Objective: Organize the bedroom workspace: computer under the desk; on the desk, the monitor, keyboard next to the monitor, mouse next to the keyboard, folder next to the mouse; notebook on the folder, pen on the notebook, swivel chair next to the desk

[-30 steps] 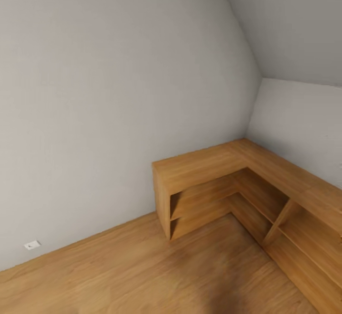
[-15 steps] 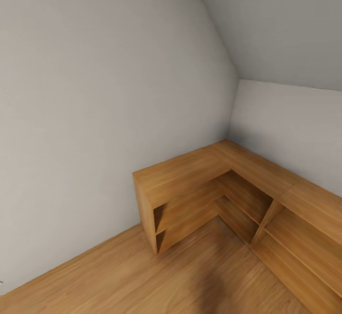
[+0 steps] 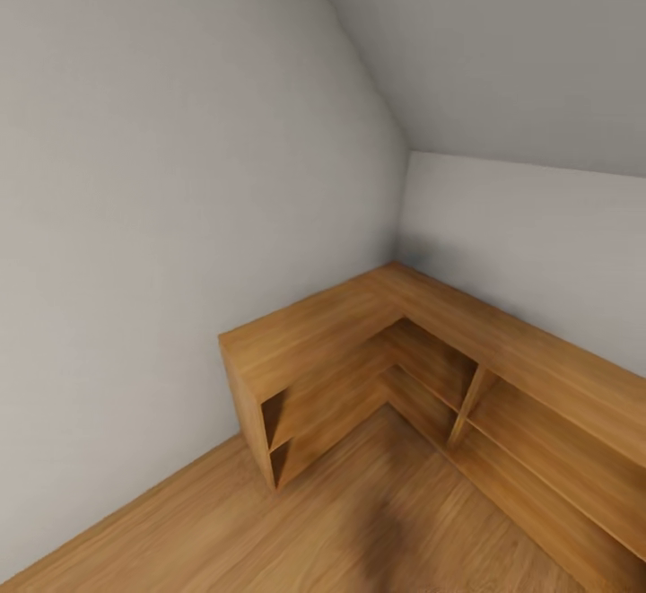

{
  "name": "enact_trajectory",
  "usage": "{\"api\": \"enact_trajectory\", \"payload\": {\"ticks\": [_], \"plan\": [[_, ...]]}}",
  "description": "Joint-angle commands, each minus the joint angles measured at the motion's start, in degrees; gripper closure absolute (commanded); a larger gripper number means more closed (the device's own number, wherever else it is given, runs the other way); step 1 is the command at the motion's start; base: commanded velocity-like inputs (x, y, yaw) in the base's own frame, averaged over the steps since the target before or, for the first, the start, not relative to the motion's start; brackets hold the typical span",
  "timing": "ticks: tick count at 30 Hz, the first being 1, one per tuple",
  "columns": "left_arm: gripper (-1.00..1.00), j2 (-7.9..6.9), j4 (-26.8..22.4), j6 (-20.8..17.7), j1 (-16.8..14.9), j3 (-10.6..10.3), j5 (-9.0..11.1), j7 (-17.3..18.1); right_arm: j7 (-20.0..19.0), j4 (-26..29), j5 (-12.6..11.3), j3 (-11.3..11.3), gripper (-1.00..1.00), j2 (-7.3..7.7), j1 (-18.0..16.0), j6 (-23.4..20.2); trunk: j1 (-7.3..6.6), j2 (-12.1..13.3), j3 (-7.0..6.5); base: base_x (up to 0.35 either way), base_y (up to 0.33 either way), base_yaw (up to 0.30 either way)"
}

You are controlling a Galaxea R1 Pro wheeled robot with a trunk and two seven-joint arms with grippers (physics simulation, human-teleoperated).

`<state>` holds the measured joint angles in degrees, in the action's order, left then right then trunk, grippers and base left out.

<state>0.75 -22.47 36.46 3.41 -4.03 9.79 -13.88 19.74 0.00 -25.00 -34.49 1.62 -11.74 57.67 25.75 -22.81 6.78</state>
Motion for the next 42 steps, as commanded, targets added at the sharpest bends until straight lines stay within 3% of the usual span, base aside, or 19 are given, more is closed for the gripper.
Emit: {"api": "enact_trajectory", "payload": {"ticks": [1, 17, 35, 42], "plan": [[-1.0, -0.04, -0.11, 0.09, 0.02, -0.42, 0.49, -0.27, 0.3, 0.0, -0.23, -0.49, -1.0, 0.02, -0.04, 0.08, 0.04, -0.11, 0.08, 0.001, 0.0, -0.248], [-1.0, -0.04, -0.11, 0.26, 0.02, -0.37, 0.49, -0.27, 0.3, 0.0, -0.23, -0.49, -1.0, 0.0, -0.04, 0.08, 0.04, -0.11, -0.4, 0.0, 0.0, -0.248], [-1.0, -0.04, -0.11, 0.12, 0.02, -0.4, 0.49, -0.27, 0.22, 0.0, -0.23, -0.49, -1.0, -0.01, -0.04, 0.08, 0.04, -0.11, -0.6, 0.162, 0.138, -0.267], [-1.0, -0.04, 0.68, 0.16, 0.02, -0.55, 0.49, -0.27, -1.94, 0.0, -0.29, -0.49, -1.0, 0.02, -0.04, 0.08, 0.04, -0.11, -0.6, 0.009, 0.008, -0.294]]}}
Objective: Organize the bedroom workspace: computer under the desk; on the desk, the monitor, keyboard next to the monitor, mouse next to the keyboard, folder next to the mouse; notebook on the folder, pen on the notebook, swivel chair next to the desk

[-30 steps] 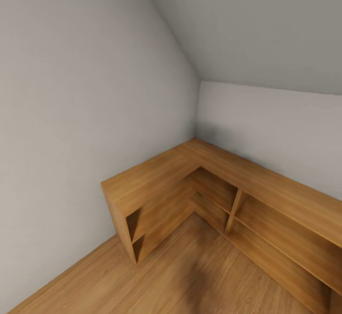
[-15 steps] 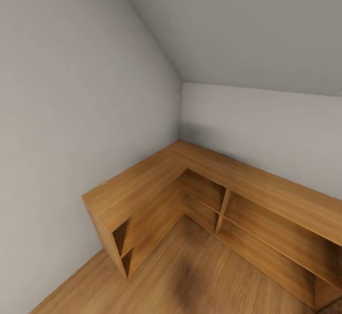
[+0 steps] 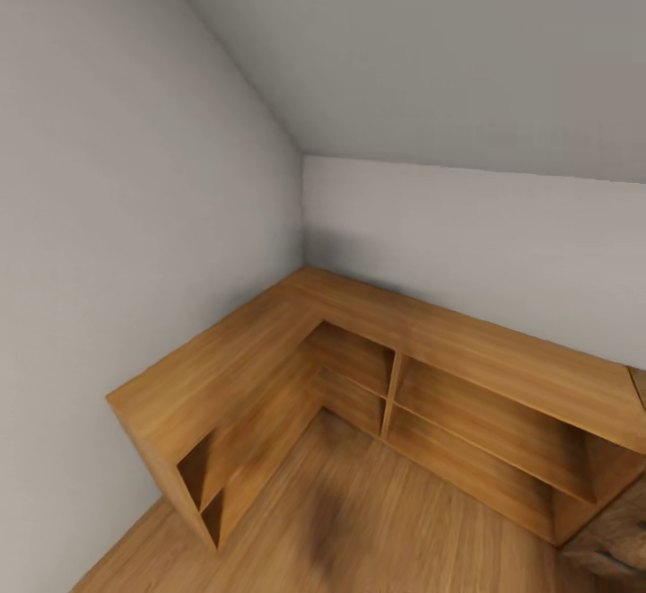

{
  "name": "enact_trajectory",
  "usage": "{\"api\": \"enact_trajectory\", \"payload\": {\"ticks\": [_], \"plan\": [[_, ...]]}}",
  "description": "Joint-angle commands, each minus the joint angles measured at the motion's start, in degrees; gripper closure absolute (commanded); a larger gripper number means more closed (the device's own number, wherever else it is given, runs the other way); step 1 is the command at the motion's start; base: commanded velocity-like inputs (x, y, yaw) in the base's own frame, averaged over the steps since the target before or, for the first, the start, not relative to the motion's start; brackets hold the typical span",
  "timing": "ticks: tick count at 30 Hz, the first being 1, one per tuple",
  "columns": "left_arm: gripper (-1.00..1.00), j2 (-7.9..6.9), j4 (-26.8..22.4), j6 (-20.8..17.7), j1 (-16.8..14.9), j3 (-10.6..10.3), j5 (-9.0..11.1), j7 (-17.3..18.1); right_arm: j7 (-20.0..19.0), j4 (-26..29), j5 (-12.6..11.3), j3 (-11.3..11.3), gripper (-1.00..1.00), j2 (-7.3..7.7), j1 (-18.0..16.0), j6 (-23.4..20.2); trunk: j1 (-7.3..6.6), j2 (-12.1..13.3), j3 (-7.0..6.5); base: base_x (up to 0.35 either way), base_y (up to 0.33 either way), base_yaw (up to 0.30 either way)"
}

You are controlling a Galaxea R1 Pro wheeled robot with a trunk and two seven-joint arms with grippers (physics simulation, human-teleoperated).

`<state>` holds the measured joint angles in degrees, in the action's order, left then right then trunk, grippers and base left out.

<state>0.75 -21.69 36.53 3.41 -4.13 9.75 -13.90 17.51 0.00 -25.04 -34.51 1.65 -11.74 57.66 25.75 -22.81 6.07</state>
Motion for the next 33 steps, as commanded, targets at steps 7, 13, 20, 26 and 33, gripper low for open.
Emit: {"api": "enact_trajectory", "payload": {"ticks": [7, 13, 20, 26, 33], "plan": [[-1.0, -0.04, 0.75, 0.18, 0.02, -0.52, 0.53, -0.25, -1.6, -0.05, -0.34, -0.39, -1.0, 0.02, -0.04, 0.02, 0.04, -0.11, 0.11, 0.002, 0.001, -0.297], [-1.0, -0.04, 0.84, 0.16, 0.02, -0.53, 0.53, -0.25, -1.81, -0.06, -0.35, -0.38, -1.0, 0.02, -0.04, 0.0, 0.04, -0.11, 0.11, 0.001, 0.001, -0.297], [-1.0, -0.04, 0.85, 0.2, 0.02, -0.53, 0.53, -0.25, -1.86, -0.07, -0.35, -0.38, -1.0, 0.02, -0.04, -0.2, 0.04, -0.11, 0.11, 0.131, 0.112, -0.297], [-1.0, -0.04, 0.86, 0.21, 0.02, -0.53, 0.53, -0.25, -1.87, 0.05, -0.29, -0.31, -1.0, 0.02, -0.04, -2.79, 0.04, -0.11, 0.11, 0.226, 0.192, -0.297], [-1.0, -0.04, 0.86, 0.21, 0.02, -0.53, 0.53, -0.25, -1.87, 0.08, -0.27, -0.3, -1.0, 0.0, -0.04, -3.4, 0.04, -0.11, 0.11, 0.24, 0.205, -0.297]]}}
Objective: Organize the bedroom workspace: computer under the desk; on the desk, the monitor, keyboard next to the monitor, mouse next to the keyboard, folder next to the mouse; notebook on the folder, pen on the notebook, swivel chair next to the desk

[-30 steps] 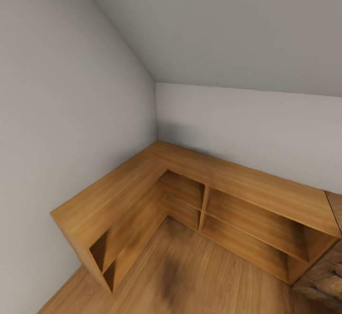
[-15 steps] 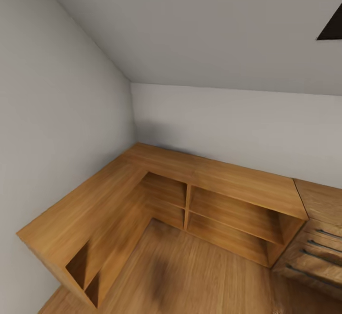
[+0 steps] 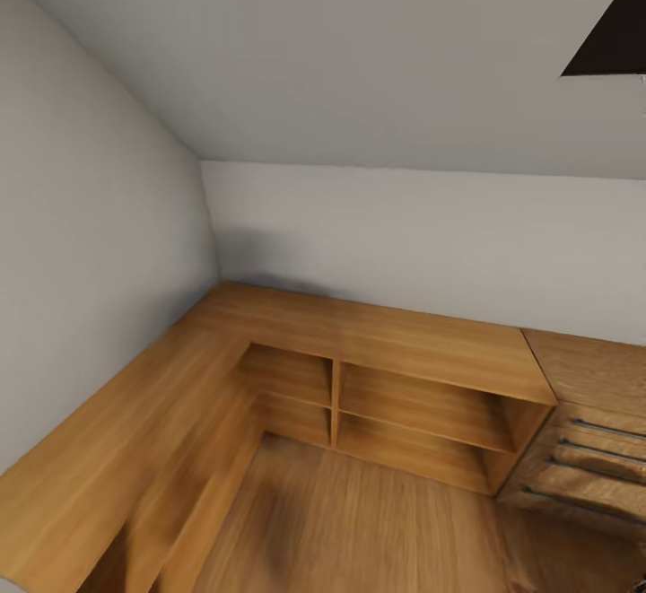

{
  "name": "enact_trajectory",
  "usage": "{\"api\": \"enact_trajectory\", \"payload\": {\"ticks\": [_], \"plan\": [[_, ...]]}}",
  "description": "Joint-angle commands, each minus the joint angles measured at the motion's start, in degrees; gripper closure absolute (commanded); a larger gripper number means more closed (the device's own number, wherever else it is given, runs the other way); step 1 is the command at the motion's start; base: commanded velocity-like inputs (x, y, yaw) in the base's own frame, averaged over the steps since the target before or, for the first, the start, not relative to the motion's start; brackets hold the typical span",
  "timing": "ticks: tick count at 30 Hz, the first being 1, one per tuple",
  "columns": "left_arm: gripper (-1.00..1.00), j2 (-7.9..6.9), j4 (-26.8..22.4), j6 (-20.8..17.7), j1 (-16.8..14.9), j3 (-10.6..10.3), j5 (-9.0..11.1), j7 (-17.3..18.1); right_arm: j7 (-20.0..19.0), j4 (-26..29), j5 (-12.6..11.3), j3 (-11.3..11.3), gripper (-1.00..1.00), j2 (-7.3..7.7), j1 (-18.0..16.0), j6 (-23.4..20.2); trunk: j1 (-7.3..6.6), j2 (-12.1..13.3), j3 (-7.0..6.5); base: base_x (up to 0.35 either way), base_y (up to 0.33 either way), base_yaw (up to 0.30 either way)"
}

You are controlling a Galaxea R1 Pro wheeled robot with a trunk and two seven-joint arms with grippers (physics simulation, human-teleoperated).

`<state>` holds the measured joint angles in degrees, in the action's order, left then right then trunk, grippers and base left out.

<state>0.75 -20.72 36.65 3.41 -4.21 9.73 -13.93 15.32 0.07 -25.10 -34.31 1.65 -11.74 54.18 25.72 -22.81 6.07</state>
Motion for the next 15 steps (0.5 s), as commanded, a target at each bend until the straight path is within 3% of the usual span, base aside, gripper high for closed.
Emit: {"api": "enact_trajectory", "payload": {"ticks": [1, 9, 15], "plan": [[-1.0, -0.04, -0.11, 0.09, 0.02, -0.45, 0.55, -0.22, 0.32, 0.01, -0.21, -0.5, -1.0, 0.0, -0.04, 0.06, 0.06, -0.1, 0.1, 0.247, 0.215, -0.297], [-1.0, -0.04, -0.08, 0.09, 0.02, -0.45, 0.55, -0.22, 0.32, 0.01, -0.21, -0.49, -1.0, -0.06, -0.04, -0.03, 0.06, -0.1, 0.1, 0.235, 0.19, -0.297], [-1.0, -0.04, -0.03, 0.09, 0.02, -0.45, 0.55, -0.22, 0.32, 0.01, -0.21, -0.49, -1.0, -0.06, -0.04, -0.08, 0.06, -0.1, 0.1, 0.065, 0.043, -0.297]]}}
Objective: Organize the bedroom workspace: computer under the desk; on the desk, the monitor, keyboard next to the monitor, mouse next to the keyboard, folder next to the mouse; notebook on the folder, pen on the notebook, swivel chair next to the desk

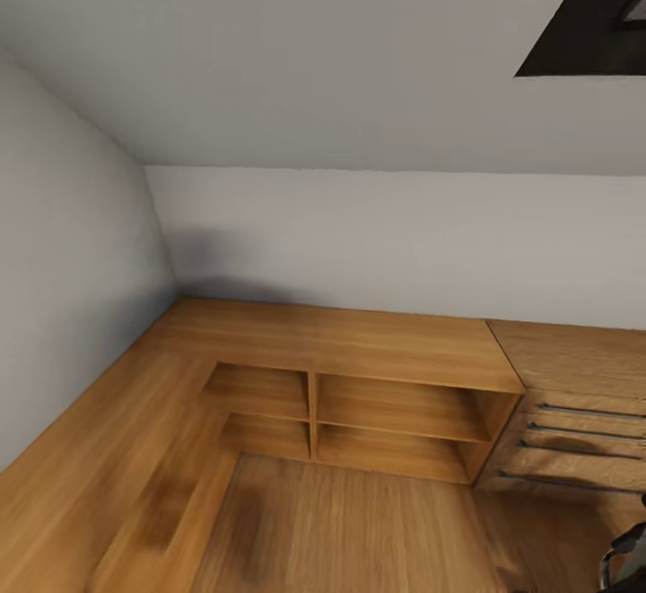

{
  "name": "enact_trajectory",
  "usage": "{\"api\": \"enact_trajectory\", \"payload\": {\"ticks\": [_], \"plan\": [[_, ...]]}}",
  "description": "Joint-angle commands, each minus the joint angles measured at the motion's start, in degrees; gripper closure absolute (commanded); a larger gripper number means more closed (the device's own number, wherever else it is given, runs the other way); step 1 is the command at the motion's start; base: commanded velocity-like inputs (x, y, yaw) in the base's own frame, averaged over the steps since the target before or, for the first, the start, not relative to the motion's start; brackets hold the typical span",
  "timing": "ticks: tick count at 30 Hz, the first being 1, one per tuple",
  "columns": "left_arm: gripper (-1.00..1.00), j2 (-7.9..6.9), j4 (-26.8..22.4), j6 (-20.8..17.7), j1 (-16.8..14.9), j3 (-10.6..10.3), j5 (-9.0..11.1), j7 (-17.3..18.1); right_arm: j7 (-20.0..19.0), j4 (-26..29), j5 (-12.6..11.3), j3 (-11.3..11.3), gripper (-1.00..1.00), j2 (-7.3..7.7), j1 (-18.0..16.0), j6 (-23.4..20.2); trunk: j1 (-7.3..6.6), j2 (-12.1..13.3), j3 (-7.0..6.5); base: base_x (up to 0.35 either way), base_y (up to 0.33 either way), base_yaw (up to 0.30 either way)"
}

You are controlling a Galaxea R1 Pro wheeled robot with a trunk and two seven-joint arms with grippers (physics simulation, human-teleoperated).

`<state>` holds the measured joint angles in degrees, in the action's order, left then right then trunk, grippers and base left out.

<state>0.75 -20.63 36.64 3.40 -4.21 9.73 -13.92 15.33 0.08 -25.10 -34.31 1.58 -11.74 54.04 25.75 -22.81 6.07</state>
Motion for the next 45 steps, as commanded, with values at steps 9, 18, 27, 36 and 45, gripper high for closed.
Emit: {"api": "enact_trajectory", "payload": {"ticks": [9, 18, 27, 36, 45], "plan": [[-1.0, -0.04, -0.11, 0.09, 0.02, -0.43, 0.55, -0.23, 0.31, 0.01, -0.21, -0.49, -1.0, 0.0, -0.04, 0.04, 0.04, -0.11, 0.11, 0.01, 0.007, -0.297], [-1.0, -0.04, -0.11, 0.09, 0.02, -0.44, 0.55, -0.23, 0.31, 0.08, -0.21, -0.49, -1.0, 0.0, -0.04, -1.25, 0.04, -0.11, 0.11, 0.001, 0.0, -0.297], [-1.0, -0.04, -0.11, 0.1, 0.02, -0.43, 0.55, -0.23, 0.31, 0.18, -0.21, -0.49, -1.0, 0.08, -0.04, -2.5, 0.04, -0.11, 0.11, 0.0, 0.0, -0.297], [-1.0, -0.04, -0.11, 0.09, 0.02, -0.41, 0.55, -0.23, 0.31, 0.18, -0.21, -0.49, -1.0, 0.05, -0.04, -2.53, 0.04, -0.11, 0.11, 0.0, 0.005, -0.297], [-1.0, -0.04, -0.11, 0.16, 0.02, -0.41, 0.53, -0.23, 0.31, 0.18, -0.21, -0.49, -1.0, 0.02, -0.04, -2.53, 0.04, -0.11, 0.11, 0.0, 0.06, -0.297]]}}
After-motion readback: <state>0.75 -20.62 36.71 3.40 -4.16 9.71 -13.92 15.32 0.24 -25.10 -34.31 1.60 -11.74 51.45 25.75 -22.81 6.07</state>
